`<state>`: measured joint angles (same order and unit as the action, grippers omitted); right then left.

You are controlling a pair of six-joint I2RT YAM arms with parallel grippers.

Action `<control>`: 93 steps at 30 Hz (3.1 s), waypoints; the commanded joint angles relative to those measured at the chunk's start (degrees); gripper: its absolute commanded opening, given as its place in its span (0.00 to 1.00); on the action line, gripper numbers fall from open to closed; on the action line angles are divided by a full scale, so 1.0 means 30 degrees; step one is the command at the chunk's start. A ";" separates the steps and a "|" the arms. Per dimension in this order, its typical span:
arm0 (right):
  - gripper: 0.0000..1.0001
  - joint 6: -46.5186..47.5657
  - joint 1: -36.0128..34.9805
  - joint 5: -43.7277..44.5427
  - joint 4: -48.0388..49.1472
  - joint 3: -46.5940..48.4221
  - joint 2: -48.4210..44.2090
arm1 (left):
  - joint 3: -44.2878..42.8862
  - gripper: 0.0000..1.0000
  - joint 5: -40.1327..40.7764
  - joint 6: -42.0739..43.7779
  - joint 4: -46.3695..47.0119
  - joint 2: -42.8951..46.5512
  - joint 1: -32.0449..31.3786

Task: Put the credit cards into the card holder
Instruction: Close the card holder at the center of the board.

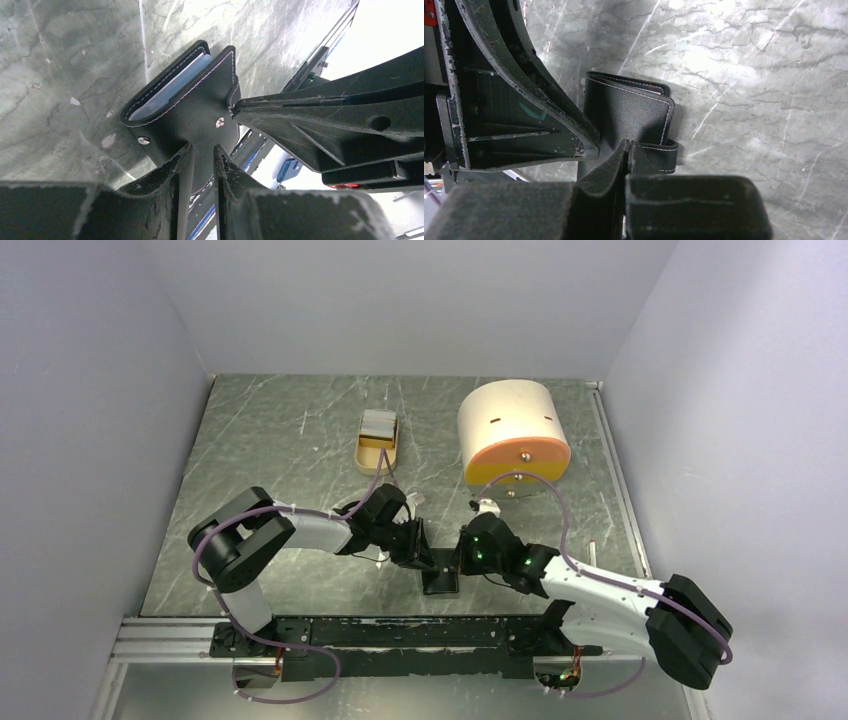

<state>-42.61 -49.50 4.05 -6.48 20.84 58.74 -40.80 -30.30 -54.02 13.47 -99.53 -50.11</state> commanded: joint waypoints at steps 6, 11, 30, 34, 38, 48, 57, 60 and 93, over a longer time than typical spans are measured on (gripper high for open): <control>0.00 -0.0331 -0.0427 0.0087 0.0490 0.0644 0.0396 | -0.0228 0.28 0.0376 0.0457 -0.0480 -0.0562 -0.0176; 0.12 0.0107 -0.0592 0.0858 -0.1215 0.1580 0.0620 | -0.0239 0.27 0.0405 0.0443 -0.0496 -0.0516 -0.0174; 0.29 0.0351 -0.1806 0.3012 -0.5890 0.3976 0.0756 | 0.0040 0.27 0.0249 0.0164 0.0157 -0.0648 -0.0209; 0.28 0.0403 -0.1993 0.3066 -0.5872 0.4100 0.1134 | 0.0015 0.27 0.0206 0.0165 0.0147 -0.0692 -0.0213; 0.28 0.0376 -0.2329 0.3615 -0.6305 0.4558 0.1771 | -0.0059 0.27 0.0188 0.0194 0.0159 -0.0688 -0.0209; 0.16 0.0237 -0.2830 0.4040 -0.6454 0.4792 0.2476 | 0.0056 0.27 0.0056 0.0121 0.0345 -0.0635 -0.0202; 0.00 0.0243 -0.2940 0.4105 -0.6272 0.4711 0.2286 | 0.0167 0.27 0.0122 0.0086 0.0371 -0.0480 -0.0206; 0.00 0.0301 -0.2990 0.3840 -0.5762 0.4527 0.2188 | 0.0181 0.27 0.0129 0.0084 0.0370 -0.0459 -0.0229; 0.00 0.0024 -0.3072 0.2488 -0.4045 0.3648 0.3328 | 0.0265 0.26 0.0085 0.0021 0.0481 -0.0546 -0.0233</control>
<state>-41.78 -58.22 11.99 -20.03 32.77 68.38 -40.84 -30.81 -54.46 14.59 -100.16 -50.15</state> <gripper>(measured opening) 0.008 0.264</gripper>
